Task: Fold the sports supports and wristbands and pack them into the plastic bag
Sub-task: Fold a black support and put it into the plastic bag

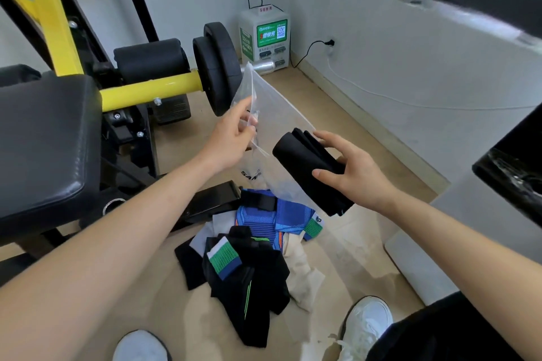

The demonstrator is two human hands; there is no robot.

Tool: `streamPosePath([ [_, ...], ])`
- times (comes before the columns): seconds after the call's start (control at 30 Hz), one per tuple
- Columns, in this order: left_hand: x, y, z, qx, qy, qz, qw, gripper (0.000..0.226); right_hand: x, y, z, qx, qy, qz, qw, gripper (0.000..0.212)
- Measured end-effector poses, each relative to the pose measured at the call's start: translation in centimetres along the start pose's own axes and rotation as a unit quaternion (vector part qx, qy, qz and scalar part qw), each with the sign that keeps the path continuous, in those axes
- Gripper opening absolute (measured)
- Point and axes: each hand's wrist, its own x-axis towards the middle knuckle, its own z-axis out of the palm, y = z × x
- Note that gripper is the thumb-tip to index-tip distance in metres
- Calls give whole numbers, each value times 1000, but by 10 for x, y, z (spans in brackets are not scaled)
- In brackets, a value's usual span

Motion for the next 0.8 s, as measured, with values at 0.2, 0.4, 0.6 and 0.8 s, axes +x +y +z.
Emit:
streamPosePath([
  [0.2, -6, 21, -23, 128, -29, 121, 984, 50, 15, -4, -10, -29, -28, 51, 998, 67],
  [0.4, 1, 35, -37, 225, -54, 237, 943, 38, 33, -15, -24, 21, -88, 94, 991, 59],
  [0.6, -7, 20, -32, 312, 73, 60, 946, 66, 25, -11, -18, 67, -7, 148, 987, 45],
  [0.8, -22, 7, -22, 291, 19, -38, 956, 96, 15, -10, -16, 145, 52, 190, 970, 21],
])
